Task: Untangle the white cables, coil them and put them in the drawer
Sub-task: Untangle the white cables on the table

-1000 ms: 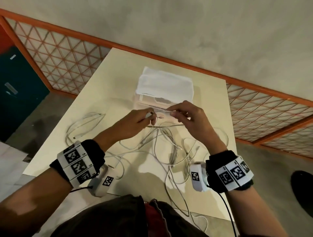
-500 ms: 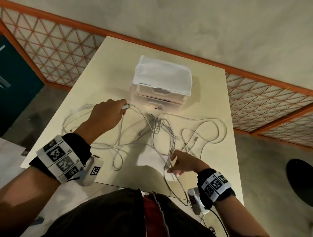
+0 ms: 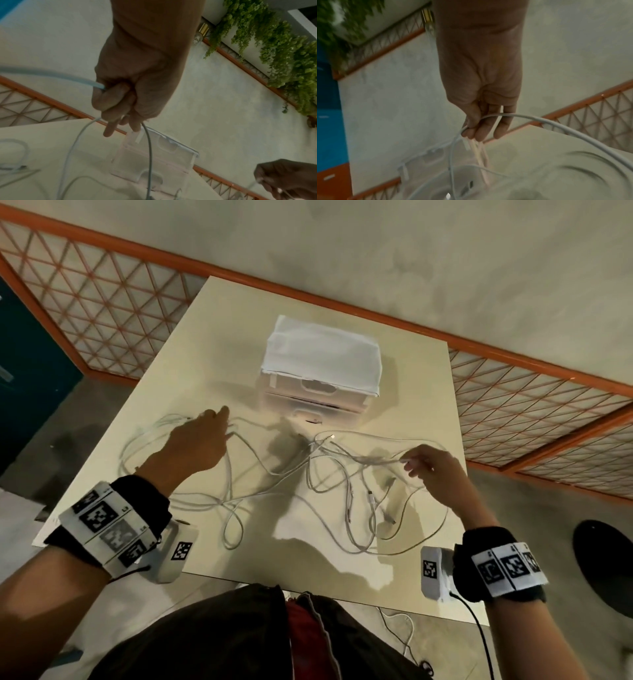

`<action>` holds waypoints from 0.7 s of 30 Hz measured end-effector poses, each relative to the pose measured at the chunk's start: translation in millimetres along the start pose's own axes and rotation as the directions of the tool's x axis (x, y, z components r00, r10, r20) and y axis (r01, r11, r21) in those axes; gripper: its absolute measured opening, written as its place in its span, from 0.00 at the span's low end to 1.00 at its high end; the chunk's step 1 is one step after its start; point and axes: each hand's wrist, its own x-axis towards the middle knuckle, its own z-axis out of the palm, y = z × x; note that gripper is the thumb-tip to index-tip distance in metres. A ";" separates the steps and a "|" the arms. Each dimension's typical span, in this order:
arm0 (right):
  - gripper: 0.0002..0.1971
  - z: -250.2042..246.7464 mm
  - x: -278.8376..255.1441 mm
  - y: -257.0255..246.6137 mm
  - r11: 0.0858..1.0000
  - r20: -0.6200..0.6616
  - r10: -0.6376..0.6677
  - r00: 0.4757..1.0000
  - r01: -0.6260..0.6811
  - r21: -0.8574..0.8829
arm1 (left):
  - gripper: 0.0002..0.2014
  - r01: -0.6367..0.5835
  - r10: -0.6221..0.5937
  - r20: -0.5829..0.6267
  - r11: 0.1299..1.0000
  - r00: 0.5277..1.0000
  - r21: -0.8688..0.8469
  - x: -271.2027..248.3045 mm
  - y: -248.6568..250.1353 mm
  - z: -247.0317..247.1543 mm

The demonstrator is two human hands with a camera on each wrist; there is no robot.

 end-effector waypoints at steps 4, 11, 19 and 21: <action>0.14 -20.8 1.8 -47.5 0.967 -0.137 -0.201 0.970 0.219 0.131 | 0.30 -0.187 0.236 0.208 0.955 0.949 -0.232 0.1 22.5 -4.3; 0.09 -37.7 -6.5 -120.8 0.884 -0.189 -0.427 0.884 0.452 0.117 | 0.23 -0.360 0.499 0.069 0.706 0.864 -0.610 -8.8 83.2 -8.5; 0.13 -43.1 -15.8 -154.2 0.790 -0.198 -0.506 0.839 0.544 0.285 | 0.07 -0.382 0.460 -0.044 0.676 0.887 -0.630 1.3 109.4 11.1; 0.14 -48.4 -13.8 -155.3 0.776 -0.285 -0.491 0.823 0.562 0.287 | 0.10 -0.413 0.446 -0.106 0.675 0.888 -0.611 5.1 105.8 8.9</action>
